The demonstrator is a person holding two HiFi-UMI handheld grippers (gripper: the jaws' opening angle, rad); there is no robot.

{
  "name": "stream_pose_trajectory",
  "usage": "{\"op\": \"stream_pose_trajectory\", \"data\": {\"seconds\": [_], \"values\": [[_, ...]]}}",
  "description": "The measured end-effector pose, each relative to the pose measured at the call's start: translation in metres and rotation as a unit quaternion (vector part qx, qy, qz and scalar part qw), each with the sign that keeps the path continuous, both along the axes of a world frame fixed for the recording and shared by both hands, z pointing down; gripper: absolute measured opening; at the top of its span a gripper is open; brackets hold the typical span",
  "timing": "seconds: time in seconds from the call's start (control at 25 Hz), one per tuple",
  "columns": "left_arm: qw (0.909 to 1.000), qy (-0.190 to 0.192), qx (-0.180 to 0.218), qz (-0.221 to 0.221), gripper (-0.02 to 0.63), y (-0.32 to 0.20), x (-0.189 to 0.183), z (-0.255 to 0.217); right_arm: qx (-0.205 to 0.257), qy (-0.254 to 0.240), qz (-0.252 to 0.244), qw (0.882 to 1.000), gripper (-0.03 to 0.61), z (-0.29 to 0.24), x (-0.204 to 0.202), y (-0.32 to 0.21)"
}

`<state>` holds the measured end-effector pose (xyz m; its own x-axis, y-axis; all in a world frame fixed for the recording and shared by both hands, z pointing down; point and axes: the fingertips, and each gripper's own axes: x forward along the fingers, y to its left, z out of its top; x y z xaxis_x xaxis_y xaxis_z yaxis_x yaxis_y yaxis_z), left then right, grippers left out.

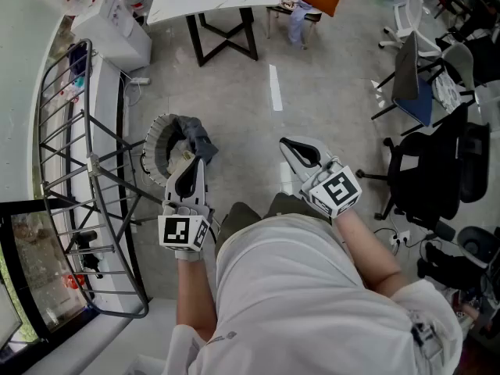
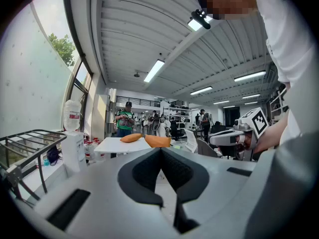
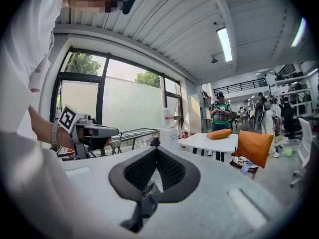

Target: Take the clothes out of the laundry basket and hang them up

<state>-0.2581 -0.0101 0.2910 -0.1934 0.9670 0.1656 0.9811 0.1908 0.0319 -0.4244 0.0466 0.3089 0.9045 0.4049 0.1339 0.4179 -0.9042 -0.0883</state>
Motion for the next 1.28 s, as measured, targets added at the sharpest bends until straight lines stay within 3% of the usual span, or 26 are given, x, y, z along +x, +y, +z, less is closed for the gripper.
{"op": "stream_pose_trajectory", "data": {"seconds": [0.2,0.36,0.56,0.64,0.92,1.28], "values": [[0.9999,0.011,0.001,-0.009,0.000,0.022,-0.027,-0.010,0.001,0.013,-0.005,1.000,0.006,-0.006,-0.029,0.024],[0.9995,0.007,0.002,-0.031,0.000,0.037,-0.027,-0.013,0.009,0.032,-0.012,0.999,0.006,-0.009,-0.041,0.050],[0.9985,0.034,0.005,-0.041,0.000,0.068,-0.012,-0.020,0.005,0.052,-0.018,0.998,0.006,-0.021,-0.027,0.086],[0.9985,0.027,0.010,-0.045,0.000,0.078,-0.003,-0.016,0.006,0.051,-0.023,0.998,0.006,-0.020,-0.015,0.098],[0.9954,-0.015,0.027,-0.091,0.000,0.122,0.079,0.023,0.022,0.018,-0.046,0.999,0.006,-0.003,0.064,0.162],[0.9832,-0.053,0.034,-0.171,0.000,0.160,0.223,0.032,0.033,-0.045,-0.138,0.989,0.006,0.005,0.229,0.232]]}}
